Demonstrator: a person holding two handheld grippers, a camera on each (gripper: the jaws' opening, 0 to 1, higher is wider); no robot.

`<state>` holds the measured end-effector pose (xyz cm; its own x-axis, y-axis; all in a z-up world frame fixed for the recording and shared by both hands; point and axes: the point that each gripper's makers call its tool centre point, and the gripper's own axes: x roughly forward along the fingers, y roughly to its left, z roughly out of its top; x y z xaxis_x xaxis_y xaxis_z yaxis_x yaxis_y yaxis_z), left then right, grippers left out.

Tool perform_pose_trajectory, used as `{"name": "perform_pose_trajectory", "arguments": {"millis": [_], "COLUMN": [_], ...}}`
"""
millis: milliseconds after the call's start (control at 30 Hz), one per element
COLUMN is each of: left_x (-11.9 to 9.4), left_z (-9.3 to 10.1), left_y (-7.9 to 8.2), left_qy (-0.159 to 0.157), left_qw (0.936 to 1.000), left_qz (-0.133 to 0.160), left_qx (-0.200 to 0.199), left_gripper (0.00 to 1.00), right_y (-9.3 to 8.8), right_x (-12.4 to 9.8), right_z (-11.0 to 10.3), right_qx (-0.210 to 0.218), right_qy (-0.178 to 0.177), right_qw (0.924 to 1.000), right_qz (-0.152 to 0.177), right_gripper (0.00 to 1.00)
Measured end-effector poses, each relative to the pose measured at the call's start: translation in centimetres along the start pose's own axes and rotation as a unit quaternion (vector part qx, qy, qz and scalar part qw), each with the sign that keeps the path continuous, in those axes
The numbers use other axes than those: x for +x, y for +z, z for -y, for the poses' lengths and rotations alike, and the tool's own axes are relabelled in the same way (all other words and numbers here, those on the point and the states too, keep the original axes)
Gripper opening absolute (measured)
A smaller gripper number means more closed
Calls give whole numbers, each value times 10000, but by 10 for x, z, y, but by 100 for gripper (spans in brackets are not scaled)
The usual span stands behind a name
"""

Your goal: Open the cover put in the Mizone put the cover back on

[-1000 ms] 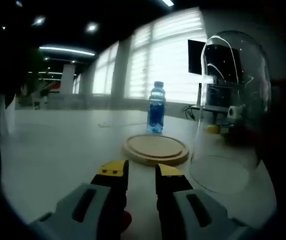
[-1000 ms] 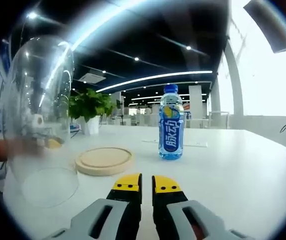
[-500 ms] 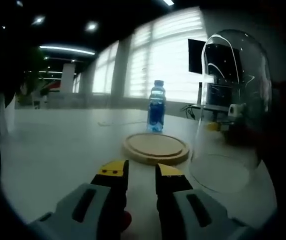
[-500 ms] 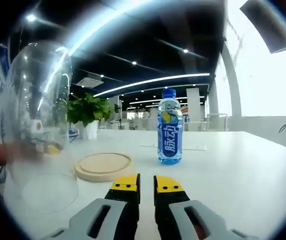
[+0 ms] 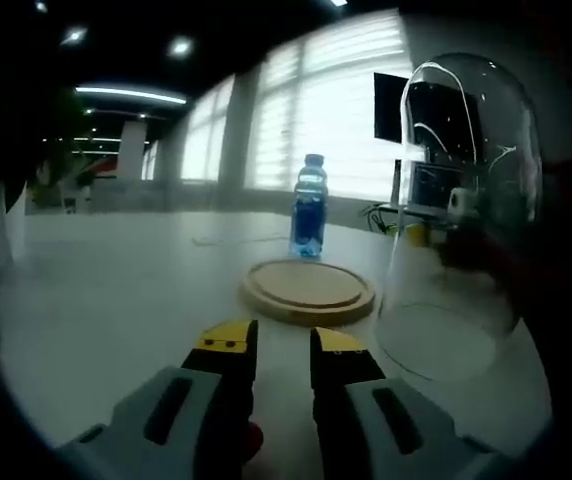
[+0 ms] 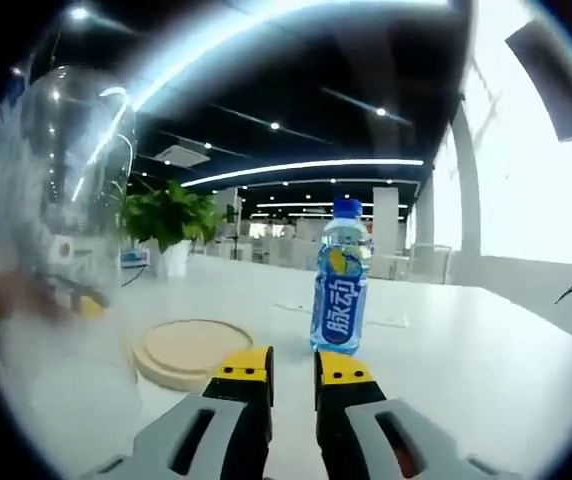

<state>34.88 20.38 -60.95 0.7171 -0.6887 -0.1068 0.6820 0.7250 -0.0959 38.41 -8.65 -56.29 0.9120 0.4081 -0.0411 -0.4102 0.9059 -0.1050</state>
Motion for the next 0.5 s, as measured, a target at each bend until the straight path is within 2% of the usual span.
{"name": "perform_pose_trajectory", "arguments": {"millis": [100, 367, 500], "left_x": [0, 0, 1], "left_z": [2, 5, 7], "left_y": [0, -2, -2], "left_qy": [-64, -113, -170], "left_qw": [10000, 9999, 9998], "left_qz": [-18, -50, -73], "left_qx": [-71, 18, -5], "left_gripper": [16, 16, 16], "right_y": [4, 31, 41], "right_x": [8, 26, 37], "right_z": [5, 16, 23], "right_qx": [-88, -139, -243], "right_qy": [-124, -224, -316], "right_qw": [9999, 9995, 9991], "right_qz": [-38, 148, 140], "right_gripper": [11, 13, 13]}}
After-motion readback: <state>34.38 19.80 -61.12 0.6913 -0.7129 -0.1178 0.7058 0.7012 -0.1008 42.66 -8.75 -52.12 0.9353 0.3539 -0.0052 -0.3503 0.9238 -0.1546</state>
